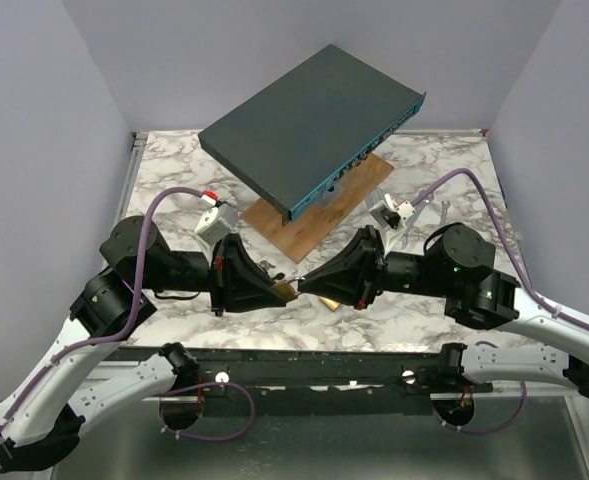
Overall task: Lock with the key
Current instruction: Lock the lock.
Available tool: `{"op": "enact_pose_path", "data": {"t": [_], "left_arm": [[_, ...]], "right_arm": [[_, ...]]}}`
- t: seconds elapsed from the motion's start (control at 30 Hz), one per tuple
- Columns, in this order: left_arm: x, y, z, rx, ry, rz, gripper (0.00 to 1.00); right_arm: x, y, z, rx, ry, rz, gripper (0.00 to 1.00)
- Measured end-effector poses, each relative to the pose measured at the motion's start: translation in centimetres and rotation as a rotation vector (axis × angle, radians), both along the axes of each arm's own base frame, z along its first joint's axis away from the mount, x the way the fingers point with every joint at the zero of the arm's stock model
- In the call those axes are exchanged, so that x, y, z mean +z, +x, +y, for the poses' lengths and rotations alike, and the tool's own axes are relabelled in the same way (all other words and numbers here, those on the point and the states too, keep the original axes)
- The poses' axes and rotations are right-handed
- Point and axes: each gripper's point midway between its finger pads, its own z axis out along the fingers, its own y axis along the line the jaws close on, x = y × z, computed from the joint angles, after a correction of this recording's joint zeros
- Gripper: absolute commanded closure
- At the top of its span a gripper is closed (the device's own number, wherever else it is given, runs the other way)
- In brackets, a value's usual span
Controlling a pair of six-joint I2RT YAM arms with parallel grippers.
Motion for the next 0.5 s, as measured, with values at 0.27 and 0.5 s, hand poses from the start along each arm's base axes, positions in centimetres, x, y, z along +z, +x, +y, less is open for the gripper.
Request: {"op": "enact_pose_path", "data": {"t": [0.27, 0.5], "left_arm": [[-1.8, 0.3, 0.2, 0.03, 0.102, 0.091, 1.0], [-3.5, 0.7, 0.3, 0.061, 0.164, 0.138, 1.0]], "right_arm": [[-2.3, 0.6, 0.3, -0.029, -0.054, 0.021, 0.99], [-4.4, 1.1, 0.3, -0.073, -0.123, 0.03, 0.99]]}}
